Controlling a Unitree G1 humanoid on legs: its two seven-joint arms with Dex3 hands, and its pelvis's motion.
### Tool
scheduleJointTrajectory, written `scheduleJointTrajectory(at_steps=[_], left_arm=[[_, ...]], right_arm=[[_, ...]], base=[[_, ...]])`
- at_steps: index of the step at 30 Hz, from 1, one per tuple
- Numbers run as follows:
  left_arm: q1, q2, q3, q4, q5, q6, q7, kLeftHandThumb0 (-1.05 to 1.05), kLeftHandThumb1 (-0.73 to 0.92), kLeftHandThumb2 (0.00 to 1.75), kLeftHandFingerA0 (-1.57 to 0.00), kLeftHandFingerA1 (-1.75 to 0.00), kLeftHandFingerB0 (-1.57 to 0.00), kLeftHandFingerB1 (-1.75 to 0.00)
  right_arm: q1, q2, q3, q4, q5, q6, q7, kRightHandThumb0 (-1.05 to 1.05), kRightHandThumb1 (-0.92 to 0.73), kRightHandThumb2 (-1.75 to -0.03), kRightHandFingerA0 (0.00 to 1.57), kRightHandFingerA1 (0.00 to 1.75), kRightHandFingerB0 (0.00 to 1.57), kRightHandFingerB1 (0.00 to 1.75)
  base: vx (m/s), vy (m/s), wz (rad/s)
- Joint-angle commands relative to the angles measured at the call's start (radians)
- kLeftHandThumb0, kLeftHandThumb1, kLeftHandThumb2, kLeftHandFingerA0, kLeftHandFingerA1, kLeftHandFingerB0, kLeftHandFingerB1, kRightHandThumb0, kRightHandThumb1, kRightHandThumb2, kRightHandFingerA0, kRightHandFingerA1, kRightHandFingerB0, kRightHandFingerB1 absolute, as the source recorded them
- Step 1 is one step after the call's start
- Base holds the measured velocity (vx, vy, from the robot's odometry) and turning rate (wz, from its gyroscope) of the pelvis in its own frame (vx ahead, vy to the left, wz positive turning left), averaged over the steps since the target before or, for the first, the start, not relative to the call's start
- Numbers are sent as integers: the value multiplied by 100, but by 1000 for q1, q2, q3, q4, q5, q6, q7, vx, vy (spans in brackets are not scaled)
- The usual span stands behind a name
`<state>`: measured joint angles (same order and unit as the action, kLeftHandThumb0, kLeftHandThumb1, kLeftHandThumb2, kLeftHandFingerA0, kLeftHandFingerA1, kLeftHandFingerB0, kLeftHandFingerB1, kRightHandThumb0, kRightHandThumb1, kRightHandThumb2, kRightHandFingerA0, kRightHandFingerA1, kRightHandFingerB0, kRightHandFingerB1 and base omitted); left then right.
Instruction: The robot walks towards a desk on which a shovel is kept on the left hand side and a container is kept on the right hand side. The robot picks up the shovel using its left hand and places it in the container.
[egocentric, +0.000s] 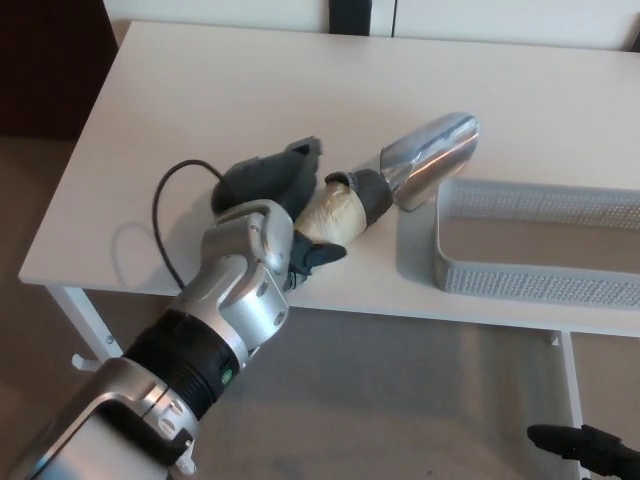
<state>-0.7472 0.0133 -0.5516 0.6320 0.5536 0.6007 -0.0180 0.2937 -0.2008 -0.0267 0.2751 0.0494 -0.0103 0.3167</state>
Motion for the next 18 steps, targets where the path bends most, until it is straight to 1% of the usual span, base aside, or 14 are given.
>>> scheduleJointTrajectory(at_steps=[1,4,5,6,8,9,10,11,13,14,15,16,17,18], left_arm=[[-17,5,37,42,6,-33,49,-66,41,80,-3,-19,-6,-19],[-20,7,25,55,20,-30,39,-66,41,80,-3,-22,-6,-18],[-20,7,23,58,21,-32,37,-68,50,56,-5,-27,-2,-24],[-20,4,22,68,17,-42,35,-66,41,80,-4,-25,-7,-17],[-14,1,8,68,19,-53,21,-68,42,80,-4,-27,-4,-14],[-8,-4,5,66,19,-55,23,-67,42,80,-5,-27,-6,-14],[3,-13,6,64,16,-58,40,-68,49,56,-6,-27,0,-24],[15,-21,8,64,13,-71,57,-65,41,79,-5,-27,-7,-16],[21,-29,9,69,8,-84,57,-64,40,79,-4,-25,-6,-16],[12,-43,16,84,-1,-77,50,-63,39,78,-2,-21,-2,-16],[6,-64,24,97,-9,-63,47,-62,39,78,-3,-22,-3,-16],[-5,-73,10,114,2,-56,42,-63,39,80,-3,-29,-3,-17],[-9,-76,-5,125,17,-62,42,-64,39,80,-3,-37,-1,-16],[-13,-77,-7,129,20,-65,45,-66,40,81,-2,-39,-1,-16]], right_arm=[[-7,-6,-4,0,8,-3,5,-28,-48,-63,53,49,42,45],[-6,-13,2,-3,-8,-14,-2,-30,-48,-64,52,49,42,45],[-9,-11,1,-1,-4,-13,-1,-30,-48,-64,52,49,42,45],[-12,-10,1,-1,-3,-11,-1,-30,-48,-64,52,49,42,45],[-17,-9,1,-5,2,1,3,-29,-48,-63,51,48,42,45],[-17,-8,1,-5,4,3,3,-29,-48,-64,51,48,42,45],[-18,-7,3,-7,0,4,1,-28,-49,-63,51,48,41,44],[-19,-6,4,-9,-1,6,-2,-28,-49,-63,51,48,42,44],[-21,-4,6,-12,-3,5,-6,-28,-49,-63,52,48,42,45],[-23,-5,6,-15,-5,7,-9,-29,-49,-64,52,48,43,45],[-24,-4,5,-19,-3,15,-9,-28,-49,-63,52,48,43,45],[-28,-6,4,-11,-2,8,-7,-28,-49,-63,52,48,44,45],[-30,-8,5,-7,-8,0,-9,-21,-53,-55,55,44,46,40],[-34,-6,4,-8,-6,4,-10,-22,-52,-55,56,44,46,40]], base=[[0,0,0],[0,0,0],[0,0,0],[0,0,0],[0,0,0],[0,0,0],[0,0,0],[0,0,0],[0,0,0],[0,0,0],[0,0,0],[0,0,0],[0,0,0],[0,0,0]])
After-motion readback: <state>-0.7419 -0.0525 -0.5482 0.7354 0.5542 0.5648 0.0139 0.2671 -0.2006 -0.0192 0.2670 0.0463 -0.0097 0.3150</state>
